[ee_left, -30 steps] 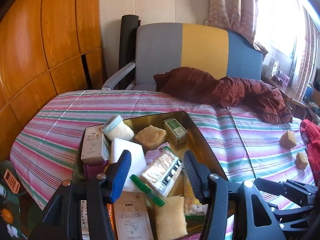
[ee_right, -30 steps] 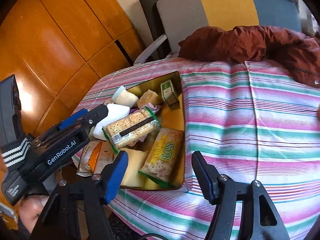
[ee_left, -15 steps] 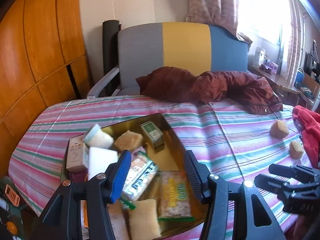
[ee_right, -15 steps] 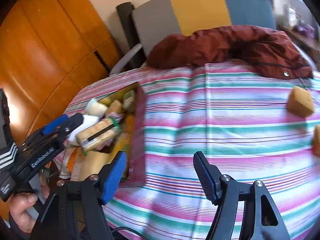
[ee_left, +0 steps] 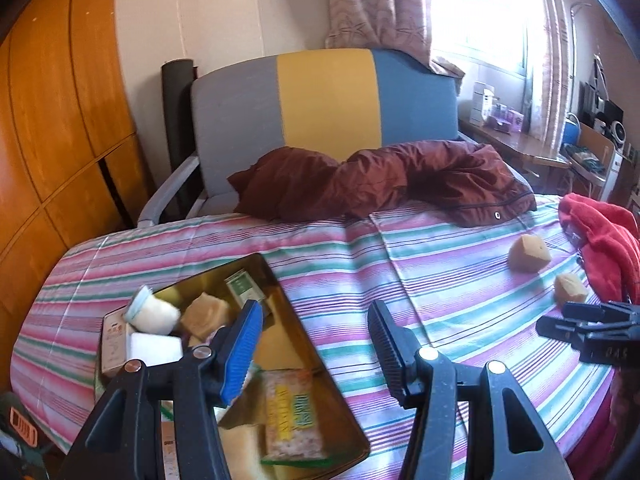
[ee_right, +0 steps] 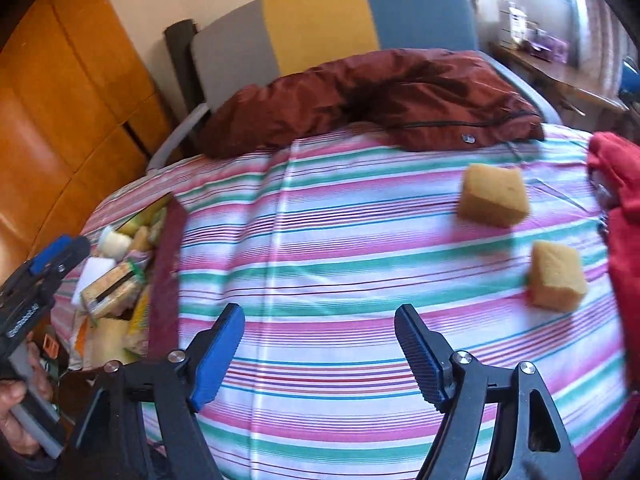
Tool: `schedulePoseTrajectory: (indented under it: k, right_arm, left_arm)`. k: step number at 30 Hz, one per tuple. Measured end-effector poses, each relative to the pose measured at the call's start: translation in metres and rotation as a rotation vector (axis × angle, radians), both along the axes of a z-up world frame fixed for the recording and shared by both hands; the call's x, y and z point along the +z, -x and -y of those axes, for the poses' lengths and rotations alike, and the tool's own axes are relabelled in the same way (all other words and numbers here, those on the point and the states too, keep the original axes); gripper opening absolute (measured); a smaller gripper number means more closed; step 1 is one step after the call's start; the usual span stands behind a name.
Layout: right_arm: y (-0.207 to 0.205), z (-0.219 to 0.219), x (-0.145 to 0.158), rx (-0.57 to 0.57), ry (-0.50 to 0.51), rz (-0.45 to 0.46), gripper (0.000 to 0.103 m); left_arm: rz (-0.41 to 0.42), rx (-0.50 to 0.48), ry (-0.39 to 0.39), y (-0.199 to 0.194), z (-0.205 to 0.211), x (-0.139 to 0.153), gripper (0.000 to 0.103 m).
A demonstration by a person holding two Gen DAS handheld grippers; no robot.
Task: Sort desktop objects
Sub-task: 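Move both tools back toward the two yellow sponges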
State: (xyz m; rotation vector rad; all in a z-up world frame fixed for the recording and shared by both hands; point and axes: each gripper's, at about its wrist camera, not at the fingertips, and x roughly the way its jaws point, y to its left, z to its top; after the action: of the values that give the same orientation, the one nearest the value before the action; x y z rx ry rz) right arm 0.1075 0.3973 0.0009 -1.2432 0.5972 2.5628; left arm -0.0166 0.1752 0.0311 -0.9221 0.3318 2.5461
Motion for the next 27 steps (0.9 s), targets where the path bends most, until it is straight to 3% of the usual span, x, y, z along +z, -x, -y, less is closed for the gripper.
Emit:
schedulePoseTrajectory:
  k: [11, 27]
  right_arm:
    - [-0.025, -0.074, -0.004, -0.157, -0.019, 0.032, 0.081]
    - [-0.05, -0.149, -0.021, -0.324, -0.029, 0.021, 0.082]
  left_arm:
    - [0.029, -0.079, 0.036, -0.003, -0.041, -0.012, 0.056]
    - [0.069, -0.172, 0.085, -0.006, -0.095, -0.032, 0.056]
